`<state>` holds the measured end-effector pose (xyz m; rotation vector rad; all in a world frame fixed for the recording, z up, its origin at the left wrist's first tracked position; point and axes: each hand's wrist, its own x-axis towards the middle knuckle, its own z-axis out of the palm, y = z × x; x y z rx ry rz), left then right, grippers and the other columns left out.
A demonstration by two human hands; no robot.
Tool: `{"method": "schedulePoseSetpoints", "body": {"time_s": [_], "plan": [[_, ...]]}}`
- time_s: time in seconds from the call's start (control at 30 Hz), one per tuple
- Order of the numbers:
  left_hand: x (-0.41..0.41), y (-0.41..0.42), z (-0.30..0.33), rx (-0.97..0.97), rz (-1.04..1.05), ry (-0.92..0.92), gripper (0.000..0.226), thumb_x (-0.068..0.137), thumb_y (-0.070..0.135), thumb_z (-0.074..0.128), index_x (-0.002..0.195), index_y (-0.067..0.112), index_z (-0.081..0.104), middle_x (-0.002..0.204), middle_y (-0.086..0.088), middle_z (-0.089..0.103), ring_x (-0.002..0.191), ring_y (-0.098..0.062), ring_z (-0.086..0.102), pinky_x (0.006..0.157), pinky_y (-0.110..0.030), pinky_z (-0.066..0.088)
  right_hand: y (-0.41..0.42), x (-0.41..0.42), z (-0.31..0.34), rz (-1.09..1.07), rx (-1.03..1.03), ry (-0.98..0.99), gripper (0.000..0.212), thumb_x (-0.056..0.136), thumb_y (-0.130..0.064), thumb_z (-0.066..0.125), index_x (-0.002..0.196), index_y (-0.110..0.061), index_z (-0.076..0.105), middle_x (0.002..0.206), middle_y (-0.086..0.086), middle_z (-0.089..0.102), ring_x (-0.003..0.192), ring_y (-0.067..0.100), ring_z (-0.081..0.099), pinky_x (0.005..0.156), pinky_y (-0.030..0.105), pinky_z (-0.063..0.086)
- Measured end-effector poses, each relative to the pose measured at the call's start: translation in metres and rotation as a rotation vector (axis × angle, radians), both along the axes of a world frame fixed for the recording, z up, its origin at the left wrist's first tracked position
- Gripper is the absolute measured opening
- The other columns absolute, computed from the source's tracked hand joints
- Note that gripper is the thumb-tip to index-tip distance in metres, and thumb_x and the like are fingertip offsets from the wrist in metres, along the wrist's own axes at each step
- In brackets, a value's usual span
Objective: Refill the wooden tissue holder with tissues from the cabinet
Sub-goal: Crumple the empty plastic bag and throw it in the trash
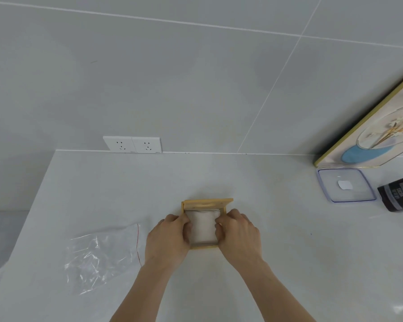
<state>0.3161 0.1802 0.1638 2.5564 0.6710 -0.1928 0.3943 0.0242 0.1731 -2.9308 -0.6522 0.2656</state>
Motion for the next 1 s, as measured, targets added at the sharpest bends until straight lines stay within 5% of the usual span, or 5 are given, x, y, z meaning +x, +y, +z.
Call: {"method": "schedulePoseSetpoints", "body": {"time_s": [0.13,0.47,0.8,0.9,1.0], "plan": [[-0.008,0.012,0.008,-0.063,0.031,-0.08,0.023,0.102,0.042,0.039,0.102,0.033,0.061,0.092,0.007,0.067,0.086,-0.02,0.065,0.07,-0.034,0.051,0.0,-0.008,0.002,-0.05,0.107,-0.127,0.015,0.076,-0.021,0.081,0.09,-0.022,0.078,0.1,0.001,0.071,0.084,0.026,0.068,0.056,0.033,0.053],[-0.055,0.071,0.008,-0.015,0.173,-0.233,0.013,0.097,0.032,0.054,0.104,0.03,0.065,0.097,0.008,0.069,0.093,-0.019,0.065,0.078,-0.035,0.052,0.033,-0.06,0.01,-0.001,0.346,-0.102,0.004,0.086,-0.026,0.069,0.084,-0.03,0.071,0.087,-0.013,0.07,0.064,0.013,0.067,0.051,0.031,0.053],[-0.12,0.147,-0.03,0.044,0.175,0.091,0.055,0.103,0.028,0.039,0.158,0.028,0.03,0.161,0.005,0.04,0.153,-0.02,0.028,0.125,-0.038,0.021,0.097,-0.133,-0.008,-0.223,0.4,0.729,0.007,0.084,-0.037,0.069,0.081,-0.031,0.068,0.08,-0.007,0.072,0.083,0.014,0.074,0.081,0.033,0.059],[-0.137,0.156,-0.035,0.031,0.161,0.247,0.063,0.104,0.039,0.034,0.162,0.029,0.013,0.164,0.004,0.035,0.154,-0.021,0.026,0.126,-0.041,0.017,0.106,-0.148,-0.01,-0.384,0.395,0.947,0.019,0.085,-0.033,0.069,0.097,-0.019,0.068,0.087,-0.002,0.071,0.069,0.015,0.071,0.064,0.028,0.059],[-0.148,0.154,-0.035,0.045,0.188,0.275,0.061,0.1,0.045,0.043,0.157,0.028,0.028,0.146,0.002,0.053,0.136,-0.022,0.047,0.113,-0.038,0.035,0.112,-0.162,-0.01,-0.493,0.45,1.054,0.032,0.085,-0.03,0.071,0.111,-0.015,0.06,0.101,0.005,0.07,0.067,0.016,0.07,0.063,0.028,0.06]]}}
